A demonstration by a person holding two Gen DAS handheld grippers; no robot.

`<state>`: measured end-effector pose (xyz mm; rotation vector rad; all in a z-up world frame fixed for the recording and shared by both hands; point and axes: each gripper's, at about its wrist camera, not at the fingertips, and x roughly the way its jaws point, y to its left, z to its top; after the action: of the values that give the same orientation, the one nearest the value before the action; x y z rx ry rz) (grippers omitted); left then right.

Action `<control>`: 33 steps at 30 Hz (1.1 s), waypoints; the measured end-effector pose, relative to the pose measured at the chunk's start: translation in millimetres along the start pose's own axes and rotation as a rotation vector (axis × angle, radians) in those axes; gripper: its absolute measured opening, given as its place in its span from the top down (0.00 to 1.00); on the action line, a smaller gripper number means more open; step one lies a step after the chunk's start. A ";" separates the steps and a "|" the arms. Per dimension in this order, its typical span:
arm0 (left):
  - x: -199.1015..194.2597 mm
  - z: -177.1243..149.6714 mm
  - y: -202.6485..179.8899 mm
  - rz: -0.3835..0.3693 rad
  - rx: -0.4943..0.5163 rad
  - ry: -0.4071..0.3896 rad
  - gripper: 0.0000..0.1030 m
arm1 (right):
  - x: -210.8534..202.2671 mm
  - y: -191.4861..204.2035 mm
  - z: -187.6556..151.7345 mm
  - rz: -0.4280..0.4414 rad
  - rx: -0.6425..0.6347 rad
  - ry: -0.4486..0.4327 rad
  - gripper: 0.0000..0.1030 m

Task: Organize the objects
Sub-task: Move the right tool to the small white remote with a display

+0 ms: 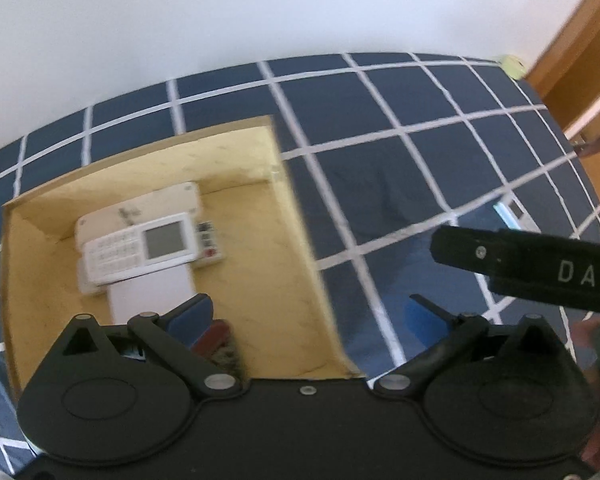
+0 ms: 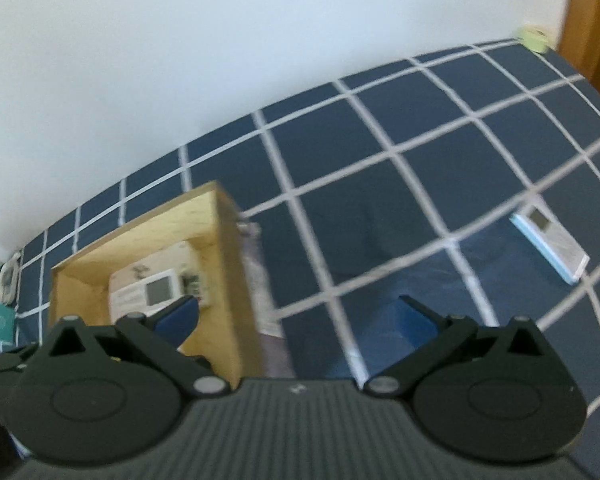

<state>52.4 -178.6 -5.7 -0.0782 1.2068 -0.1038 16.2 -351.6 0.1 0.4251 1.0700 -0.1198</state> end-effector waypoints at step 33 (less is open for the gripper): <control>139.3 82.0 -241.9 -0.109 0.510 0.127 0.00 | -10.5 -275.2 11.8 -0.248 0.560 -0.073 0.00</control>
<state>168.8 -435.3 -77.9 0.3134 1.2697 -0.5142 -61.1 -608.6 -62.7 0.7822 1.0049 -0.6612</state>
